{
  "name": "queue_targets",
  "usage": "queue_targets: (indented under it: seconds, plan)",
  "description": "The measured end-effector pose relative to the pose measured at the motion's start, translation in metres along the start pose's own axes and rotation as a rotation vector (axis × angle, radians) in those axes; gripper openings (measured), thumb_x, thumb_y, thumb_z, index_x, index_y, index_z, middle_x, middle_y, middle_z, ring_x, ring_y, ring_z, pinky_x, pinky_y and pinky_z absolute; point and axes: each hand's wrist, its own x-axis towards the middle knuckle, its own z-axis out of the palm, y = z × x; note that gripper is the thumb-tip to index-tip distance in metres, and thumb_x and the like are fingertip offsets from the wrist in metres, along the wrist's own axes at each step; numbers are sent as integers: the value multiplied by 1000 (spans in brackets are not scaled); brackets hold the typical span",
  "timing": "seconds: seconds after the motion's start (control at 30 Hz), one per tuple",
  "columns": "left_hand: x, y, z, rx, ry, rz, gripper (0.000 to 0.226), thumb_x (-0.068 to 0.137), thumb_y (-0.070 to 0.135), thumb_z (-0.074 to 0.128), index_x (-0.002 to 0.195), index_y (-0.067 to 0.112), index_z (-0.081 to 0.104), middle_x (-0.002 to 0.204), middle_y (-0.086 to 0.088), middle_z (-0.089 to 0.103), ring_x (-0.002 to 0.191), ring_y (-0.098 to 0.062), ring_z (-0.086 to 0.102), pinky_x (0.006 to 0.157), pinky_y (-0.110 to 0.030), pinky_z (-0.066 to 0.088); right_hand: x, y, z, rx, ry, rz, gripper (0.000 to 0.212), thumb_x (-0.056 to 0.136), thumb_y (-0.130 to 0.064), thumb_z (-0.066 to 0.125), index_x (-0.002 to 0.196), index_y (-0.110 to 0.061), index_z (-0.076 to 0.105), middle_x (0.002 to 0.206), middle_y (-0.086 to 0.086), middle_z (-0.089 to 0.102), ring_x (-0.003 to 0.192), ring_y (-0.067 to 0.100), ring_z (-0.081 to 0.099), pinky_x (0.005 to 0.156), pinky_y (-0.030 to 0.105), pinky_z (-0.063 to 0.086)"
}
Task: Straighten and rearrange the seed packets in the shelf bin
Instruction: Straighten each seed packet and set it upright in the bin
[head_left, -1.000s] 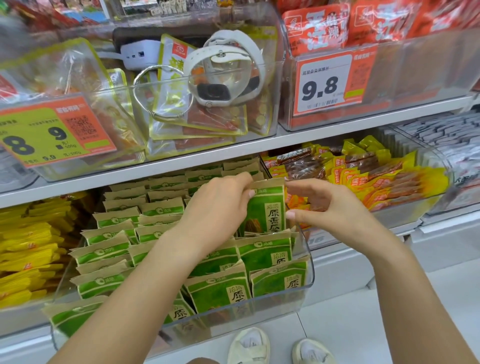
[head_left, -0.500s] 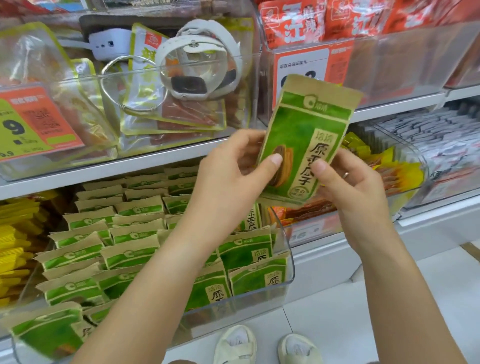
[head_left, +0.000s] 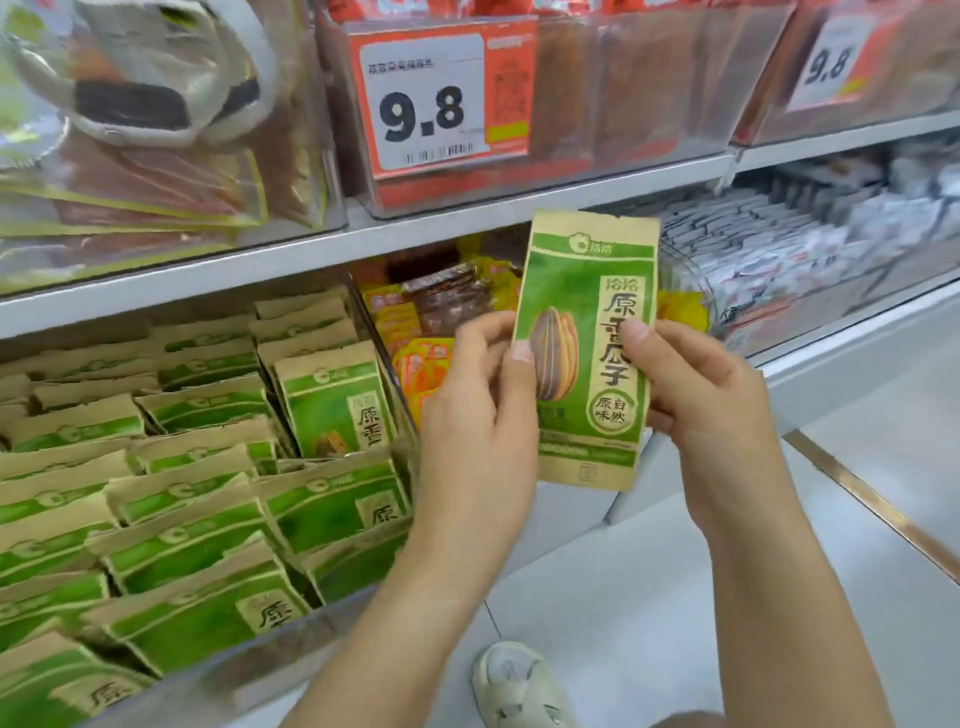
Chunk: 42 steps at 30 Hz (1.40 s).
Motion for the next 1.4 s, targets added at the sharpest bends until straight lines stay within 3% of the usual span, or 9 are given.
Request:
queue_targets:
  seconds: [0.17,0.3,0.47,0.6,0.8,0.97,1.07,1.17,1.4]
  plan:
    - [-10,4,24,198,-172,51,53,104,29,37,155,24,24,152,11,38,137,2,33,112,-15,27,4,-2,-18,-6,85,22,12,87,-26,65,86,-17,73,75,-1,73,63,13,67,56,19,52]
    - [-8,-7,36,133,-98,-16,52,101,16,49,151,19,34,132,14,36,117,15,38,101,-3,28,5,3,-22,-53,107,58,8,89,-22,64,86,-14,68,71,-3,71,57,9,65,50,18,49]
    - [-9,-18,44,-72,-136,-150,49,84,30,60,132,33,49,130,13,54,120,0,53,100,-26,46,5,8,-21,-12,105,82,7,88,-20,65,94,-17,68,73,-4,67,63,7,65,51,22,51]
    - [-9,-16,43,-275,-167,-271,44,72,39,69,111,30,53,106,16,64,92,11,62,71,-13,49,6,8,-16,-3,77,78,17,88,-23,66,103,-15,67,83,-1,71,71,9,68,54,24,54]
    - [-9,-20,44,-386,-167,-360,53,67,37,73,111,17,51,101,7,67,79,4,65,60,-12,48,5,7,-9,8,53,103,27,92,-31,59,97,-5,64,86,7,69,71,9,67,56,20,52]
    - [-9,-26,40,-513,-237,-454,47,69,38,72,105,14,53,82,10,68,72,-4,61,53,-14,46,8,8,-6,29,89,137,64,79,-56,64,106,1,64,103,14,71,100,25,68,89,33,53]
    - [-10,-29,37,-528,-329,-462,45,72,36,70,106,12,53,81,10,67,74,-6,60,64,-21,48,8,7,-5,100,102,146,66,75,-55,67,107,2,63,94,12,73,86,19,70,75,25,55]
    - [-10,-32,35,-573,-416,-486,42,73,33,70,106,12,53,82,9,66,75,-6,60,83,-30,46,7,4,-6,166,141,139,44,74,-49,61,93,-10,65,76,-3,71,72,8,68,62,18,53]
    - [-12,-36,36,-701,-459,-551,46,75,29,66,115,9,56,90,6,67,82,-9,59,90,-36,39,8,5,-4,136,264,135,21,94,-32,56,89,-12,62,71,-6,65,67,6,64,60,19,52]
